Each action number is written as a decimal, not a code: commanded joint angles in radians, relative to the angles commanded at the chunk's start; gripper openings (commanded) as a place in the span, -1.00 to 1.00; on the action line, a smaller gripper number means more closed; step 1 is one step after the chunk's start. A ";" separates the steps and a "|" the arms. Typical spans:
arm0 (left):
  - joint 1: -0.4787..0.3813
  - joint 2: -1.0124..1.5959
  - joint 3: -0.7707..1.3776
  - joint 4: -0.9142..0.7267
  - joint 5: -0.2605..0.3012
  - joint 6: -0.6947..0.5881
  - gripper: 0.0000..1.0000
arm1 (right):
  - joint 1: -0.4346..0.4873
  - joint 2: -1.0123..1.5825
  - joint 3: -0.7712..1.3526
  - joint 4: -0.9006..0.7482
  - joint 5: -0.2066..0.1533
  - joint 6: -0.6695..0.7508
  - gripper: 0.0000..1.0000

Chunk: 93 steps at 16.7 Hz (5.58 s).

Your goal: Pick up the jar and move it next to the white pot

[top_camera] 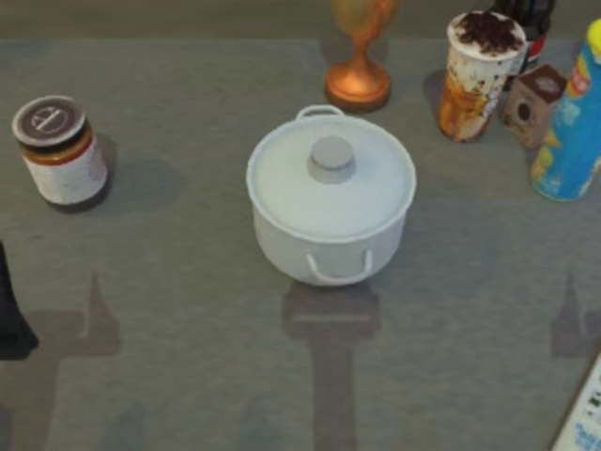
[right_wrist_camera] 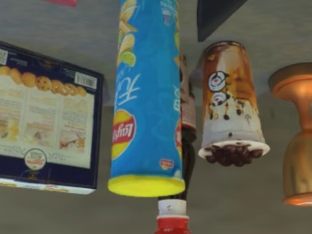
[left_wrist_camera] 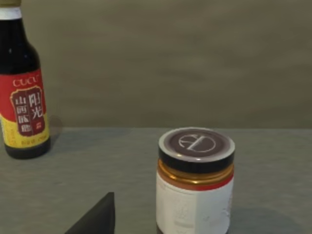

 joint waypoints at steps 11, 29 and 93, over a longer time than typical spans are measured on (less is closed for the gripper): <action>-0.015 0.373 0.345 -0.259 0.010 0.084 1.00 | 0.000 0.000 0.000 0.000 0.000 0.000 1.00; -0.030 2.078 1.954 -1.336 0.021 0.445 1.00 | 0.000 0.000 0.000 0.000 0.000 0.000 1.00; 0.010 1.991 1.827 -1.407 0.001 0.544 -1.00 | 0.000 0.000 0.000 0.000 0.000 0.000 1.00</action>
